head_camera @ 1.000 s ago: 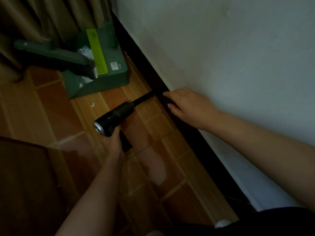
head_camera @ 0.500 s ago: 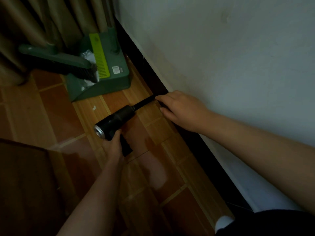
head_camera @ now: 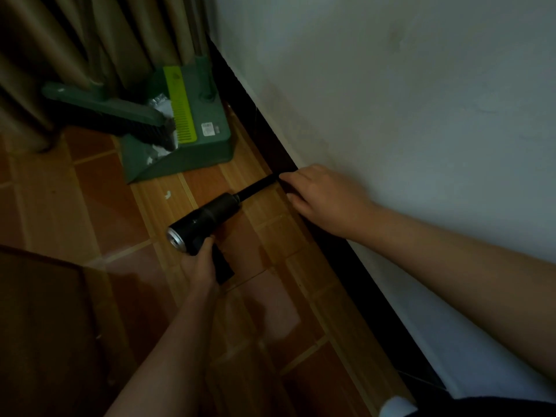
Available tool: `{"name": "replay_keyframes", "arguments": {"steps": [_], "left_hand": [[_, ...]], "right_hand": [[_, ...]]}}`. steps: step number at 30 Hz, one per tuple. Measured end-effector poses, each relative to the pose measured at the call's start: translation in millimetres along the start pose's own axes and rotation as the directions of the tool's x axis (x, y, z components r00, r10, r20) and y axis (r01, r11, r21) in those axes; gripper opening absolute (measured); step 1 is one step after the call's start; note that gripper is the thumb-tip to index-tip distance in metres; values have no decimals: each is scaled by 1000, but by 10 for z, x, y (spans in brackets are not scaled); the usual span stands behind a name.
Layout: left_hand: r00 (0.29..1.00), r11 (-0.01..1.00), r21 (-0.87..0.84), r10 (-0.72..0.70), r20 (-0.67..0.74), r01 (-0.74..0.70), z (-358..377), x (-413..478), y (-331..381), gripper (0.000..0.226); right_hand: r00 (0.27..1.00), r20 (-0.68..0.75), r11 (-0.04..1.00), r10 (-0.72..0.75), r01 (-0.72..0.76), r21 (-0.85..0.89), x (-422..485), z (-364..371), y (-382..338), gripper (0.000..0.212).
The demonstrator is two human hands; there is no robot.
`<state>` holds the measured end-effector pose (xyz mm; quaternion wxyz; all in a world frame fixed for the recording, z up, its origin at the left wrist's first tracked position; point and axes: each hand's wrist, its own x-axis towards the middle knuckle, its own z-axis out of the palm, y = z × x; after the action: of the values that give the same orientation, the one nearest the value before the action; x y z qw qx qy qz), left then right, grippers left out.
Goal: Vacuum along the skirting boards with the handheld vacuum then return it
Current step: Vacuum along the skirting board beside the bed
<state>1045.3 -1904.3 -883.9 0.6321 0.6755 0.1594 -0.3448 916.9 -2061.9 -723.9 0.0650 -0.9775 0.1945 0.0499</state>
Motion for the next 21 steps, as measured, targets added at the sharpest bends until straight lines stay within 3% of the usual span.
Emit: {"name": "replay_keyframes", "arguments": {"steps": [6,9,13,21], "left_hand": [[999,999,-4,-33,41,33,-22,55,-172,48],[994,998,5,-59,88,59,-39,57,-206,69],[996,998,5,-59,60,58,-22,13,-187,48],[1000,1000,22,-9,-8,9,114,-262,-90,30]], "right_hand": [[997,-18,997,70,-69,44,-60,122,37,44],[995,-17,993,98,-97,64,-75,170,71,44],[994,-32,991,107,-104,81,-99,181,78,43],[988,-95,980,120,-103,170,-288,184,28,42]]}}
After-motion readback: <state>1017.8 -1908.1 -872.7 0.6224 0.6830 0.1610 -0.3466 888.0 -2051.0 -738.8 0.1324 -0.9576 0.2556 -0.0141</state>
